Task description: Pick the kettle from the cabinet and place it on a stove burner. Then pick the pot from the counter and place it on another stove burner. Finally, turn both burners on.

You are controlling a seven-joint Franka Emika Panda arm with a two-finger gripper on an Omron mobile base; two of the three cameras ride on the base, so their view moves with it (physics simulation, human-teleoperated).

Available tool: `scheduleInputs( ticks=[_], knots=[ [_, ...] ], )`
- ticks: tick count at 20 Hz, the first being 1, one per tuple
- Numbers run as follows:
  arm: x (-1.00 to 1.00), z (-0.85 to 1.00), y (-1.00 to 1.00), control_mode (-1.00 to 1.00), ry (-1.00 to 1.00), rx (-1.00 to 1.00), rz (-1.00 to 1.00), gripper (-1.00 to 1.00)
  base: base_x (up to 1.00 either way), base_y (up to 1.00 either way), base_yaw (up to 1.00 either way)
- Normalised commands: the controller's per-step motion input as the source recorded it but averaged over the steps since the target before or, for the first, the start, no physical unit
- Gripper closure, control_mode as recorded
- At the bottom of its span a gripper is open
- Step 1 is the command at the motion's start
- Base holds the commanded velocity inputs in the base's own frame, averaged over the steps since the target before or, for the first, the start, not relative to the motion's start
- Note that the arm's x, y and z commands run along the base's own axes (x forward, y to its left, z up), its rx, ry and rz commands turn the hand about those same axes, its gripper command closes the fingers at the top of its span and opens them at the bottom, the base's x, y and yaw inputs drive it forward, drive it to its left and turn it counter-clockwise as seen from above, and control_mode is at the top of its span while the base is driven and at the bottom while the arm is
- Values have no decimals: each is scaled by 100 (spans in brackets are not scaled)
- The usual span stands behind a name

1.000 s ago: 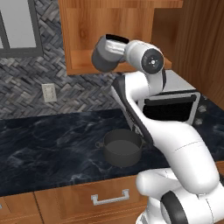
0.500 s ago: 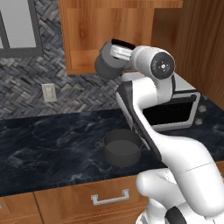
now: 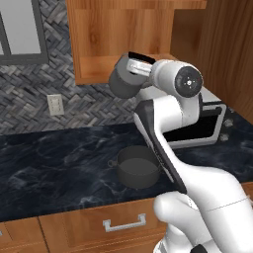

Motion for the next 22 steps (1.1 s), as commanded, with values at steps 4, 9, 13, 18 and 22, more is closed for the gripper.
scheduleInputs(
  ticks=[4,9,13,18,22],
  knots=[
    [-3,0,0,-100,0,0,0,100,0,0,0],
    [0,0,0,-100,0,0,0,100,0,0,0],
    [-4,0,0,100,-1,0,0,100,-29,0,-2],
    [0,0,0,100,0,0,0,100,-47,0,-5],
    [0,0,0,100,0,0,0,100,-48,10,-7]
  ],
)
